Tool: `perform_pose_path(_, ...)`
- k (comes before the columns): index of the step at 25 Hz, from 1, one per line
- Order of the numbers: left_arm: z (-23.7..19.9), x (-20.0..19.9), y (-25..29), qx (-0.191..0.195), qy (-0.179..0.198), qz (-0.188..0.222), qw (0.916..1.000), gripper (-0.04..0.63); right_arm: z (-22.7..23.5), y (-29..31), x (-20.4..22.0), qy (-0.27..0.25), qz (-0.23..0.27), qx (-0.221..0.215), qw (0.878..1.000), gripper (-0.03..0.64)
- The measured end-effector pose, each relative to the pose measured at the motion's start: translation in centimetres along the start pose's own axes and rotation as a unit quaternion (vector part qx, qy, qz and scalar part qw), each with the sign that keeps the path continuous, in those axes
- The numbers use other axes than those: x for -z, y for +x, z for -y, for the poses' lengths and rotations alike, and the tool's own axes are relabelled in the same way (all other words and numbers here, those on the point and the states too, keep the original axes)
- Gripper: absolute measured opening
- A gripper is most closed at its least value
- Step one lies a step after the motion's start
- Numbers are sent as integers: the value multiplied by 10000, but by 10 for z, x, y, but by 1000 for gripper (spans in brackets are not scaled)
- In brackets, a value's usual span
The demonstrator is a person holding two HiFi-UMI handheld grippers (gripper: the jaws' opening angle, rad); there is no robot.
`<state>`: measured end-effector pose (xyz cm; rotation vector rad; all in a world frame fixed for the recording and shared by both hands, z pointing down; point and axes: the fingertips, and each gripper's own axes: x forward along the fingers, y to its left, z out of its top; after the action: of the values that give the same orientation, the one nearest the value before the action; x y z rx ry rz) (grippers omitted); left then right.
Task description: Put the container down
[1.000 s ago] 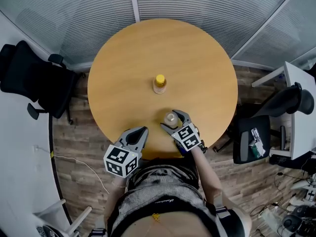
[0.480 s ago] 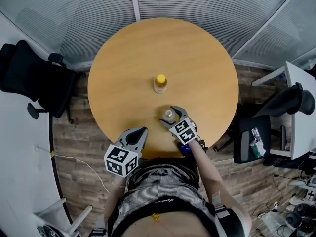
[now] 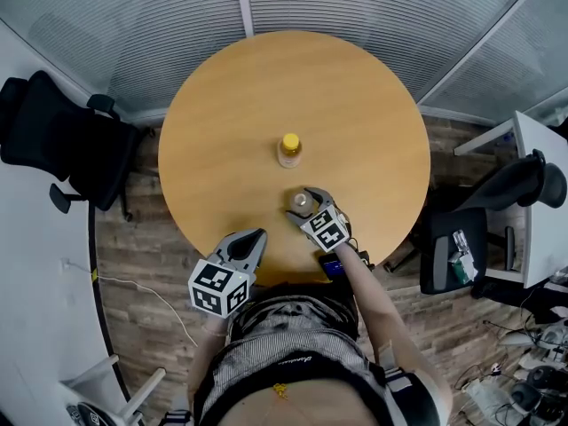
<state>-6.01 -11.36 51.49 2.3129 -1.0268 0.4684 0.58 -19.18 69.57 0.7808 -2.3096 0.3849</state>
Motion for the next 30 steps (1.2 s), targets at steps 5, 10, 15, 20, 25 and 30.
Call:
perform_pose_path(5,-1,3,2,-1,-20,-39,10000,21,6,7,3,164,-13,50,9999,348)
perform_pose_path(10,-1,5,4,15,-38,-75,10000,21,12,15,10,165,-99,96,9998,348)
perform_pose_path(15,-1,5,5,21,-51,-96,9999,21,16,15,11,319,-59,147,9994,348)
perform_pose_path(20,-2,6,5,41,-47,-102,9999,21,16,17,10,346,-25,156,9993,348)
perform_pose_path(25,-2,7,5,30,-56,-117,9999,21,17,15,10,360,31,123,9993,348)
perform_pose_path(30,-2,7,5,48,-46,-132,9999,21,18,13,12,456,108,91,9989,348)
